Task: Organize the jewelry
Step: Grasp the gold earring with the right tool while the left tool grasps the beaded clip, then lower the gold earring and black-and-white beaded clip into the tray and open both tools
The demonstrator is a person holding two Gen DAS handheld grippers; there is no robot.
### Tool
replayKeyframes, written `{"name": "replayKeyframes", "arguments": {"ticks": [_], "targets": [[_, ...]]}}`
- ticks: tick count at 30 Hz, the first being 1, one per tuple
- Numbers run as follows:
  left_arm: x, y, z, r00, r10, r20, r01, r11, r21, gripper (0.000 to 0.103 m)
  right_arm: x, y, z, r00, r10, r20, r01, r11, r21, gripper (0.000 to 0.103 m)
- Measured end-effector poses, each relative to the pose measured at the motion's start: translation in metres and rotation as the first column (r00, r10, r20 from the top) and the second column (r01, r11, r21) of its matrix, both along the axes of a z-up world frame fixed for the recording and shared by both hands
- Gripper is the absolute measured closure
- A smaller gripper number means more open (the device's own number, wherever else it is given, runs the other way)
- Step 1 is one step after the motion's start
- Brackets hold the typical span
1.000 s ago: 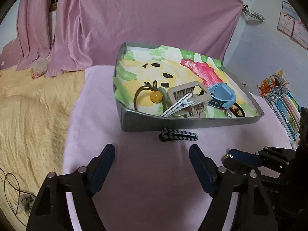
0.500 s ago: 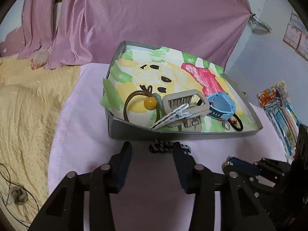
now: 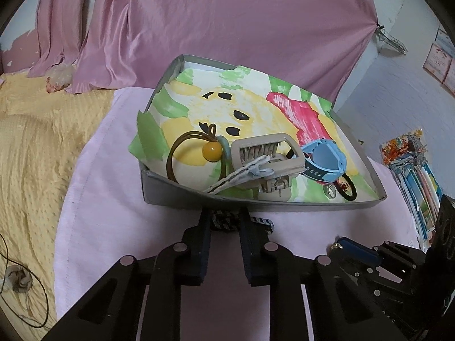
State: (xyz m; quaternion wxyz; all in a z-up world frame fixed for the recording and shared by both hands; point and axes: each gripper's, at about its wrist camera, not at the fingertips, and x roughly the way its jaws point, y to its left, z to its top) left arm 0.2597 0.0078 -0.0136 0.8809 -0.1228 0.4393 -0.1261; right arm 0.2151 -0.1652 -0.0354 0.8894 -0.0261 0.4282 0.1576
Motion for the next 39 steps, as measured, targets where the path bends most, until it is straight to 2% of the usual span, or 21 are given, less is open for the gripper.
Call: {"name": "replayKeyframes", "arguments": {"ticks": [9,22,30,39], "targets": [[-0.009,-0.002,0.003,1.000,-0.013,0.010,0.013,1.000,-0.012,0.092,-0.001,-0.002,0.000,1.000,-0.009,0.000,0.009,1.000,-0.005,0.091],[-0.030,-0.021,0.002,0.996,-0.087,0.028,0.088,0.996,0.001,0.099,-0.008,-0.008,0.000,1.000,-0.021,-0.001,0.021,1.000,0.005,0.091],[-0.049,-0.032,0.004,0.988,-0.125,0.088,0.125,0.992,-0.004,0.101,-0.016,-0.014,-0.002,0.999,-0.034,0.008,0.034,0.998,0.047,0.092],[-0.070,-0.037,0.020,0.970,-0.127,0.208,0.132,0.991,-0.009,0.101,-0.026,-0.024,0.002,0.997,-0.061,0.042,0.057,0.993,0.099,0.092]]}}
